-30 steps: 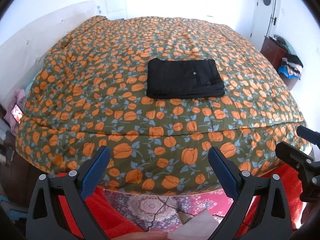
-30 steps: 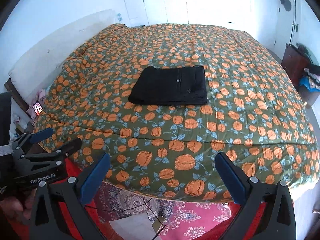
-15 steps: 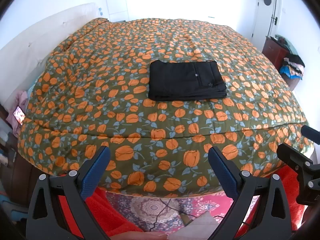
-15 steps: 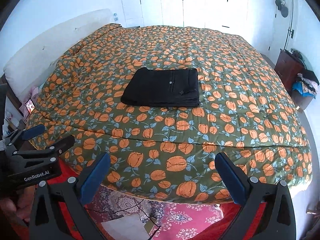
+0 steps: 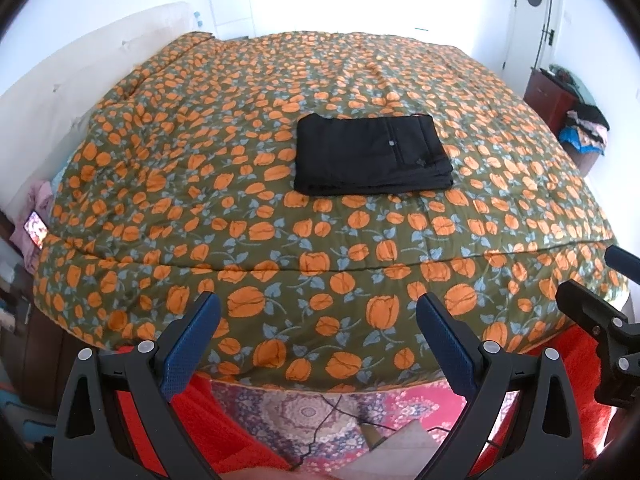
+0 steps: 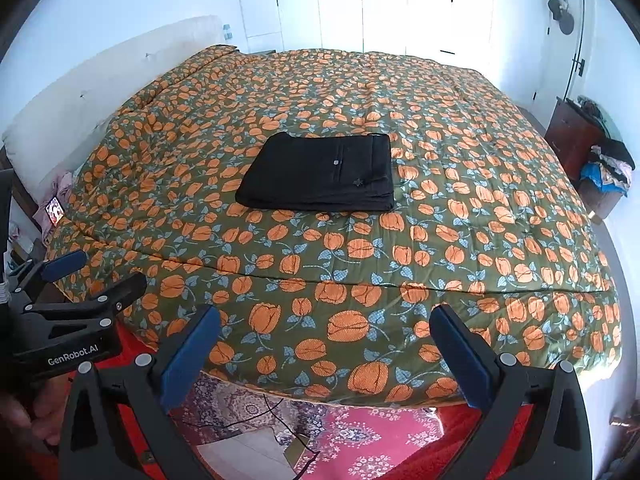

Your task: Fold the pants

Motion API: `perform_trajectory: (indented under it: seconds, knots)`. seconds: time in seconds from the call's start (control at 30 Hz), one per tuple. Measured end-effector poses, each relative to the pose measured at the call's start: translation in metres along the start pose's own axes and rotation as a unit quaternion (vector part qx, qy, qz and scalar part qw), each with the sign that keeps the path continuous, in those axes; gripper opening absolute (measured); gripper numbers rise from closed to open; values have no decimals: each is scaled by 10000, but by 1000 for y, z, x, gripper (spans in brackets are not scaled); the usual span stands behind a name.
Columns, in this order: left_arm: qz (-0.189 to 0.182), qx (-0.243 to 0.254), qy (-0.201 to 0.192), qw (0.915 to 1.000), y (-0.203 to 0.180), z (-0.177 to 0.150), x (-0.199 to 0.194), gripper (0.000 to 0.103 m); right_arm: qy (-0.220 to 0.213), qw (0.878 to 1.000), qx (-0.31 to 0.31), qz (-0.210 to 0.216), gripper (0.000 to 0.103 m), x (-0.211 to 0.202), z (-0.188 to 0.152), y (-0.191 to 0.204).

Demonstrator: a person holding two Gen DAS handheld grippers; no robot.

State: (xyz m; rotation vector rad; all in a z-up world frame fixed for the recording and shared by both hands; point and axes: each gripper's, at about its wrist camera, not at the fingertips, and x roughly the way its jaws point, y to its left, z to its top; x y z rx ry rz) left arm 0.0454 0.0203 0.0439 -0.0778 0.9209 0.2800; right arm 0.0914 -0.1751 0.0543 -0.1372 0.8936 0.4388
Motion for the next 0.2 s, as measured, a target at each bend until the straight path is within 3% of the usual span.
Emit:
perform_trajectory:
  seconds: [0.2]
  knots:
    - [-47, 4, -74, 10000, -1, -2, -1, 99, -12, 10000, -1, 8, 103, 0, 0, 0]
